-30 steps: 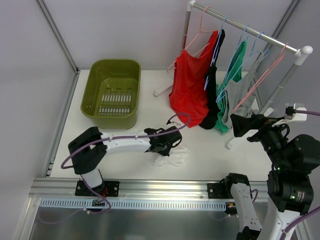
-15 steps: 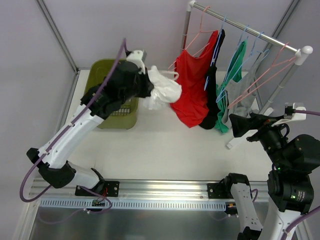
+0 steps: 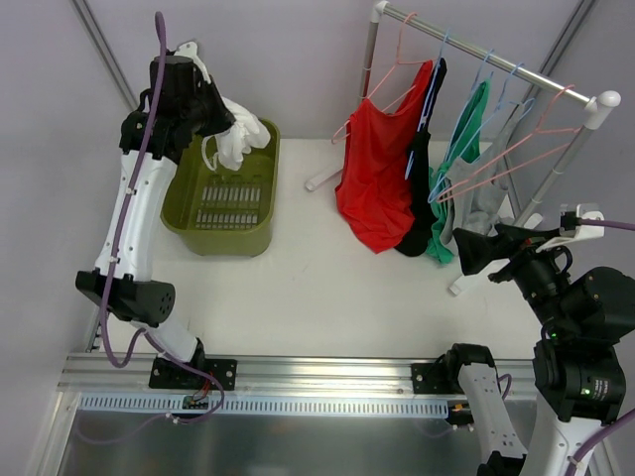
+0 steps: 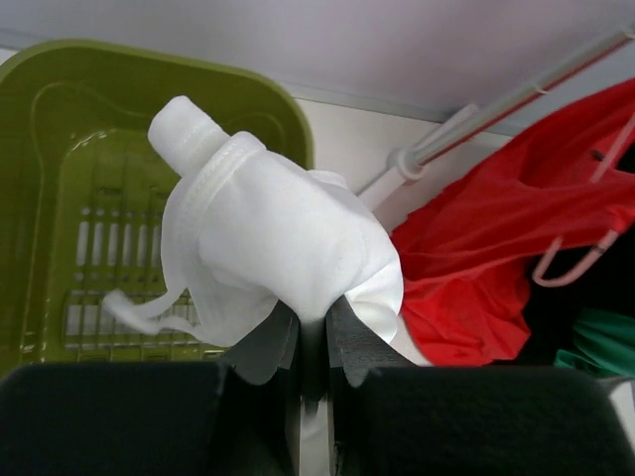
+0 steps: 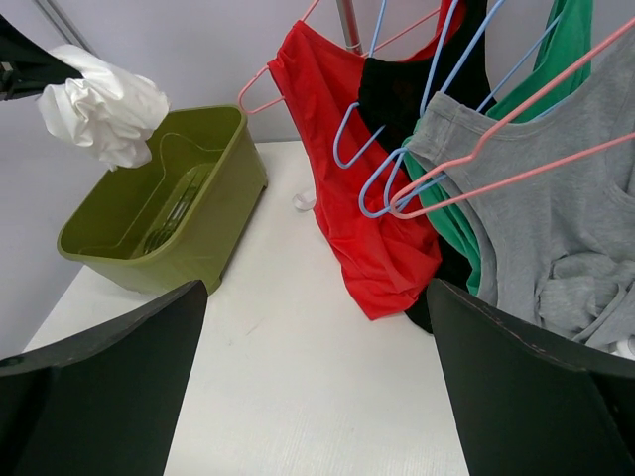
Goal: Remove the tank top from the hanger
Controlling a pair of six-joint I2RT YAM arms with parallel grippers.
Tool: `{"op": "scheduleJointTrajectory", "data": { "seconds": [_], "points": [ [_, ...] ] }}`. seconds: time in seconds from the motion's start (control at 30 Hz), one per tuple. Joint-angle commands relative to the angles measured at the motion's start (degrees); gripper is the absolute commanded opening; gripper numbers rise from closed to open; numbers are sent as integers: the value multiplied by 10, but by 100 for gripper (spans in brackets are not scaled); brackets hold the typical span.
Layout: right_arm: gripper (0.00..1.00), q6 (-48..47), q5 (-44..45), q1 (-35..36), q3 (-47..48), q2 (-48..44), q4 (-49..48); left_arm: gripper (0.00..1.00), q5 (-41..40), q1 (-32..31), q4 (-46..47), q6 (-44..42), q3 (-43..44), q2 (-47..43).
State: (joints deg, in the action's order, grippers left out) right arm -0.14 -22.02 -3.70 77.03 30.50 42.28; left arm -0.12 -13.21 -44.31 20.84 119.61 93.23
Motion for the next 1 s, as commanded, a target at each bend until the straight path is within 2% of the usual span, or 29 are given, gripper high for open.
{"op": "scheduleJointTrajectory", "data": {
  "seconds": [0.0,0.2,0.27,0.3,0.33,0.53,0.67,0.77,0.8,0.87,0.9,0.97],
  "points": [
    [99,-21,16,7,-2,-9,-19,0,32,41,-12,-7,32,31],
    [99,-22,17,7,-9,-8,-21,1,14,86,-11,-9,33,88],
    [100,-23,22,8,-9,-9,-21,39,24,93,-11,-14,39,118],
    [100,-24,24,8,-8,-7,-21,82,26,94,-12,-13,40,121],
    [99,-22,28,9,-8,-6,-21,99,29,94,-12,-13,42,122],
    [100,-11,72,10,40,55,18,99,32,93,-13,-12,29,52],
    [99,-5,102,10,113,131,34,99,8,75,-12,-4,-48,-56],
    [100,21,32,10,151,196,9,99,-25,42,-10,19,-160,-161],
    [100,29,26,9,169,233,0,99,-50,28,-2,20,-229,-214],
    [98,39,22,10,186,270,-7,99,-94,-30,2,22,-293,-259],
    [96,41,36,10,197,289,-5,99,-103,-44,5,19,-346,-296],
    [86,37,58,11,238,343,0,99,-85,-57,5,9,-388,-324]
  ]
}}
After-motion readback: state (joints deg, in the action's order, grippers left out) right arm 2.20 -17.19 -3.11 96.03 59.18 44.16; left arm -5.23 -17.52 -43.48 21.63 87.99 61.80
